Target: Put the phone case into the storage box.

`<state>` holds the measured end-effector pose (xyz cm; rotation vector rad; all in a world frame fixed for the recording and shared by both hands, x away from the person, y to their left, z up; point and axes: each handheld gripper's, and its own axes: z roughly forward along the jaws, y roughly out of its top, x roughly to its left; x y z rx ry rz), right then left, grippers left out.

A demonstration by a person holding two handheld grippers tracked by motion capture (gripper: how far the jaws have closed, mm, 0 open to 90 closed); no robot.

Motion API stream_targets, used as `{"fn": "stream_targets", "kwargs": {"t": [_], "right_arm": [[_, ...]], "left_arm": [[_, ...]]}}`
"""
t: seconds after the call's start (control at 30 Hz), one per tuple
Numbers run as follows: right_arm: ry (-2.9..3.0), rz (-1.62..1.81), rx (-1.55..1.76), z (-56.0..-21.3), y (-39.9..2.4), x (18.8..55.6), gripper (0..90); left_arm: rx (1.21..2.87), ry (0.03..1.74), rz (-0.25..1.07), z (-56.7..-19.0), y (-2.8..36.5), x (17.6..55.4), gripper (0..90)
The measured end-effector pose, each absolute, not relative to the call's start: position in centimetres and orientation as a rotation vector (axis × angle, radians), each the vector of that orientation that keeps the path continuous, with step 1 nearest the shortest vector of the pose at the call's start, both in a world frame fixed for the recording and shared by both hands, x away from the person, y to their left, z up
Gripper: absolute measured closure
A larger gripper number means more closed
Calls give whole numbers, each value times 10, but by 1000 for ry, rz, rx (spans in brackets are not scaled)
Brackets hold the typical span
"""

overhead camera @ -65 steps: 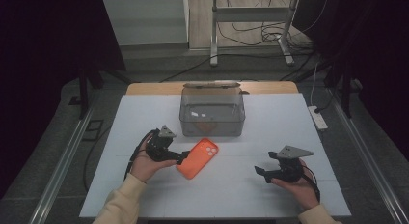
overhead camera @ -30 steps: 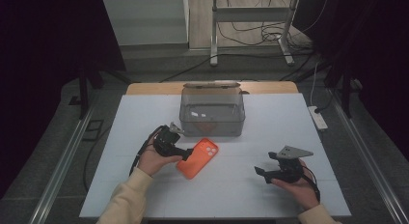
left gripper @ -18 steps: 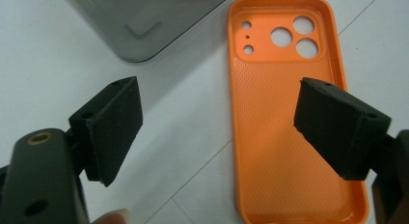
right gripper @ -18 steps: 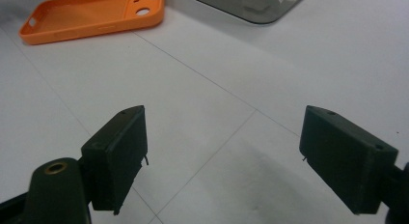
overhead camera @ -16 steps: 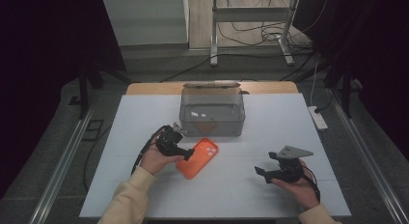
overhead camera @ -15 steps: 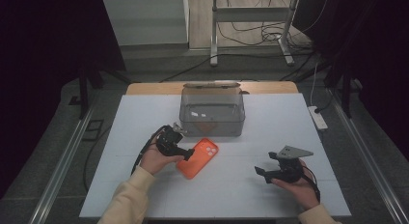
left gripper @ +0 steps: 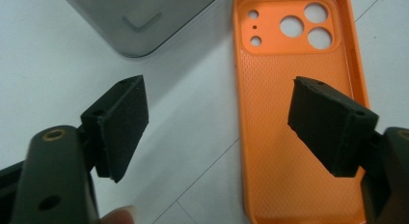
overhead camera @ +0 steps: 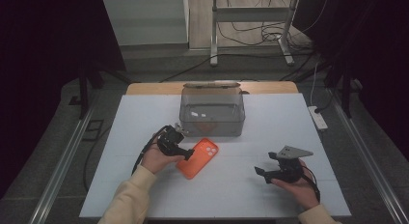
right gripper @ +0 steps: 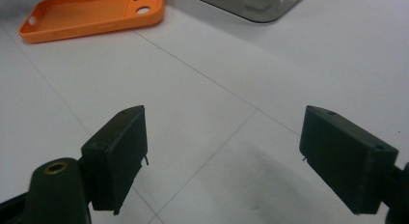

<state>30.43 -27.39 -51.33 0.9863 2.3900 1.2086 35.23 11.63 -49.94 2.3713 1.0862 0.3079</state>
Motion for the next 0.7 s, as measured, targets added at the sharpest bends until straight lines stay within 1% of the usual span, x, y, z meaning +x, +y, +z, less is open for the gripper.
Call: {"fn": "stream_targets", "kwargs": {"t": [0.37, 0.7], "right_arm": [[2393, 1207, 985, -513, -274, 304, 174], [2393, 1203, 984, -513, -274, 304, 173]], "left_arm": [[2408, 1078, 311, -501, 111, 352, 262], [2430, 1087, 292, -505, 111, 354, 271]]}}
